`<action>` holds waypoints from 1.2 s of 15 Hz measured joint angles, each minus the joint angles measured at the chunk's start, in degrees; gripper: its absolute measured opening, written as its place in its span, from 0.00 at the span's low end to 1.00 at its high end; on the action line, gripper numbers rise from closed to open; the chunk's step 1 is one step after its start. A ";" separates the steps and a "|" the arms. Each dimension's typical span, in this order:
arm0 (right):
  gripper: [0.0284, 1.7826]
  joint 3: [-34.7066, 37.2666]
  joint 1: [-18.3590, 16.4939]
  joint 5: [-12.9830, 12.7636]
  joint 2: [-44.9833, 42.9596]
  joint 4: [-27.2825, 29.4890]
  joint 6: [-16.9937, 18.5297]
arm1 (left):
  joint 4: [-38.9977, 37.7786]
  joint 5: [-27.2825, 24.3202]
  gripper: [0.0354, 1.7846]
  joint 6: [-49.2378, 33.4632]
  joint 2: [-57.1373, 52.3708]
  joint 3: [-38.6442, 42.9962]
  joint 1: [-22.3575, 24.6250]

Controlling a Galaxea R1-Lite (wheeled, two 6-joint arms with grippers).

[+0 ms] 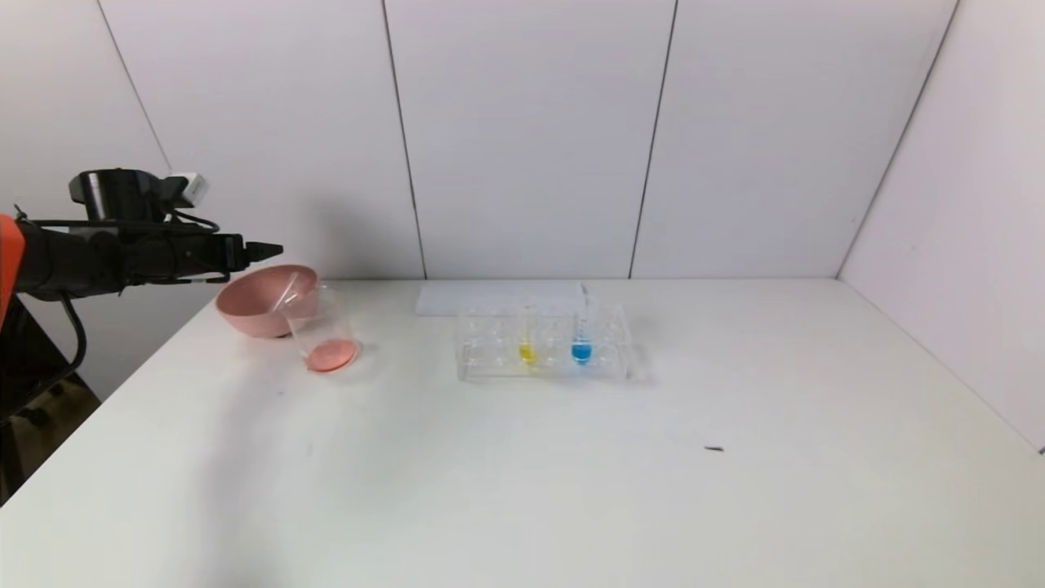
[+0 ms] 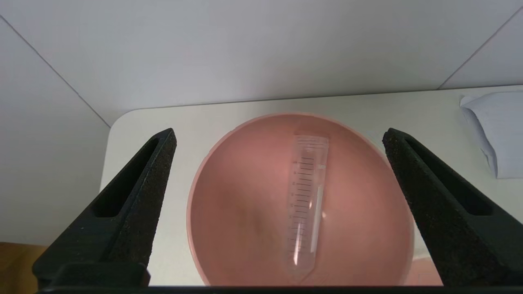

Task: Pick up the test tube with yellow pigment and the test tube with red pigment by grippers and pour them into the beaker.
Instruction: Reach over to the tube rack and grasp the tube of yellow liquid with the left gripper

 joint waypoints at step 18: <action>0.95 0.00 -0.05 0.02 0.00 0.00 0.00 | -0.32 0.69 0.99 0.37 -27.32 24.28 -9.05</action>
